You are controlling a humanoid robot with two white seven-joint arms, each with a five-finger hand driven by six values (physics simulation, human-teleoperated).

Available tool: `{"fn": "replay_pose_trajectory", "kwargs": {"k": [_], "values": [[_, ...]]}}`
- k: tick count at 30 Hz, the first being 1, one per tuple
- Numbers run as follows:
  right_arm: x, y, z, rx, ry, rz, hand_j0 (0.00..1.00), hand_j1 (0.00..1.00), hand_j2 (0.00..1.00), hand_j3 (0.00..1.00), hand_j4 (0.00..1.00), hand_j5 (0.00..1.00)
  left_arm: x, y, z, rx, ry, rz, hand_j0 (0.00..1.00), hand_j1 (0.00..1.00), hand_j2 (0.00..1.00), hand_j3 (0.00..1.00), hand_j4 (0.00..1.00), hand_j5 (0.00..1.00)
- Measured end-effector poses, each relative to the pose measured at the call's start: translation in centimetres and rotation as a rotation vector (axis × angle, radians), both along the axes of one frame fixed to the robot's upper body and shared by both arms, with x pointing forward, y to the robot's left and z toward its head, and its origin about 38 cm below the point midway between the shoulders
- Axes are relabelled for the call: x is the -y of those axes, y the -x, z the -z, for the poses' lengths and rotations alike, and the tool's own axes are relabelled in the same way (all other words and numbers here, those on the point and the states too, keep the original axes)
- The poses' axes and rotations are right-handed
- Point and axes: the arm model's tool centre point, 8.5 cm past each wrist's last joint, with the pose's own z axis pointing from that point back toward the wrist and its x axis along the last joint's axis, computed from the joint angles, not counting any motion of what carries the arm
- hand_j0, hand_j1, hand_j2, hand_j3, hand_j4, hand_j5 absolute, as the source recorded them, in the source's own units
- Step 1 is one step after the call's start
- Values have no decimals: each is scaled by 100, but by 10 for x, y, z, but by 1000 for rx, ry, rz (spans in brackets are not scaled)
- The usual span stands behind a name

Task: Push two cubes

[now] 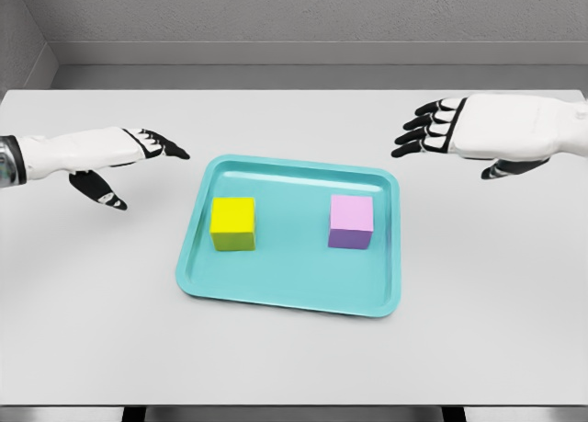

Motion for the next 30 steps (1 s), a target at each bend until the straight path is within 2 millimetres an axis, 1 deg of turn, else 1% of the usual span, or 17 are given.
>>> {"fn": "replay_pose_trajectory", "kwargs": {"k": [3, 4, 5, 6, 7, 8, 9, 10, 11, 12, 14, 15, 16, 18, 24, 30], "values": [[-1, 0, 0, 0, 0, -2, 100, 100, 100, 100, 100, 100, -1, -1, -3, 7, -7, 0, 100, 100, 100, 100, 100, 100], [0, 0, -1, 2, 0, -2, 100, 100, 100, 100, 100, 100, 1, -4, -6, 15, -20, 3, 87, 87, 87, 87, 87, 87], [0, 0, -2, 6, 1, 0, 100, 100, 100, 100, 100, 100, 0, -4, 0, 3, -38, 3, 66, 66, 66, 66, 66, 66], [0, -2, -17, 43, 1, 1, 100, 100, 100, 100, 100, 100, 0, -5, 1, 4, -61, 6, 63, 63, 63, 63, 63, 63], [2, -3, -21, 52, 1, 6, 100, 100, 100, 100, 100, 100, 2, -5, 5, -1, -79, 12, 63, 63, 63, 63, 63, 63], [5, -2, -16, 37, 5, 13, 58, 58, 58, 58, 58, 58, 5, -3, 9, -6, -94, 25, 63, 63, 63, 63, 63, 63], [5, -2, -13, 25, 14, 14, 33, 33, 33, 33, 33, 33, 10, -1, 12, -11, -106, 42, 63, 63, 63, 63, 63, 63], [5, -1, -5, 3, 25, 13, 23, 23, 23, 23, 23, 23, 14, 1, 16, -16, -115, 56, 61, 61, 61, 61, 61, 61], [4, 0, 6, -27, 38, 8, 18, 18, 18, 18, 18, 18, 17, 1, 15, -12, -122, 67, 51, 51, 51, 51, 51, 51], [3, 1, 17, -57, 50, 1, 18, 18, 18, 18, 18, 18, 20, 1, 16, -14, -126, 76, 47, 47, 47, 47, 47, 47], [0, 4, 34, -105, 69, -8, 19, 19, 19, 19, 19, 19, 28, 2, 19, -16, -125, 94, 47, 47, 47, 47, 47, 47], [-2, 5, 45, -133, 79, -16, 19, 19, 19, 19, 19, 19, 31, 1, 19, -12, -126, 101, 44, 44, 44, 44, 44, 44], [-4, 5, 54, -153, 90, -22, 19, 19, 19, 19, 19, 19, 35, -2, 13, 1, -128, 110, 40, 40, 40, 40, 40, 40], [-11, 4, 69, -179, 103, -36, 19, 19, 19, 19, 19, 19, 41, 0, 18, -8, -131, 126, 40, 40, 40, 40, 40, 40], [-16, -10, 90, -216, 102, -19, 22, 22, 22, 22, 22, 22, 56, 5, 26, -22, -135, 169, 40, 40, 40, 40, 40, 40], [-25, -25, 109, -252, 91, -1, 24, 24, 24, 24, 24, 24, 64, 7, 30, -25, -140, 192, 40, 40, 40, 40, 40, 40]]}}
